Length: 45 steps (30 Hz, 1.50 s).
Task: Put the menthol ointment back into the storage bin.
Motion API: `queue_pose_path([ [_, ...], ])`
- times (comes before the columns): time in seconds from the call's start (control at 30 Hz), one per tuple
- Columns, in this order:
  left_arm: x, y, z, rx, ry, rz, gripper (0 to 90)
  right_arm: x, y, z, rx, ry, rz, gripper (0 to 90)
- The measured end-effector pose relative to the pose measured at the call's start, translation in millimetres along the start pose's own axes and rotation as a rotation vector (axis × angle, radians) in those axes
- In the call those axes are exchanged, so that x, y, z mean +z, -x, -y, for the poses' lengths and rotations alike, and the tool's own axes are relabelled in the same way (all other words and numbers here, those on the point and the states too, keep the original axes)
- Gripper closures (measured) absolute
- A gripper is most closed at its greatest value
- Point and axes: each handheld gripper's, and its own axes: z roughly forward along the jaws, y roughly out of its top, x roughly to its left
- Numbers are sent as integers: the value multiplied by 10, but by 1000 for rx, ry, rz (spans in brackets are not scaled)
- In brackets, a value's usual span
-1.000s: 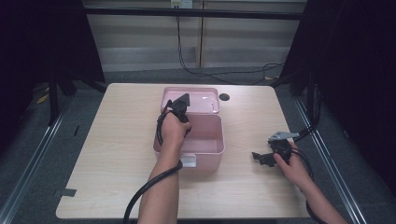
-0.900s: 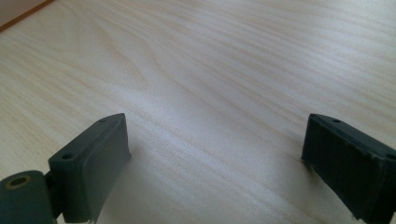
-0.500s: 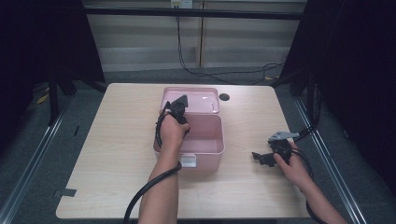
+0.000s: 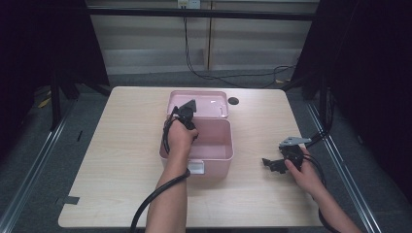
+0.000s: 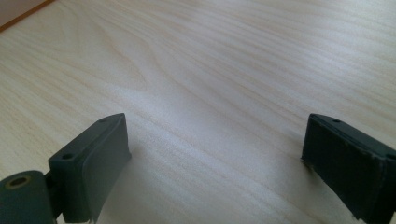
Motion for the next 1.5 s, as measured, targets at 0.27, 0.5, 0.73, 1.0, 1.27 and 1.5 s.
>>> queue_pose_path([
  [0.27,9,-5,11,15,6,-3,492,0,0,0,0,0,0,69],
  [0.5,13,-21,27,-1,11,8,466,0,0,0,0,0,0,69],
  [0.73,-1,-28,30,-15,15,22,396,0,0,0,0,0,0,69],
  [1.0,-42,-43,49,-7,7,43,338,0,1,0,-1,0,0,69],
  [1.27,-91,-23,54,21,-16,47,309,0,0,0,0,0,0,69],
  [1.5,-137,-6,59,75,-28,37,291,0,0,0,0,0,0,69],
])
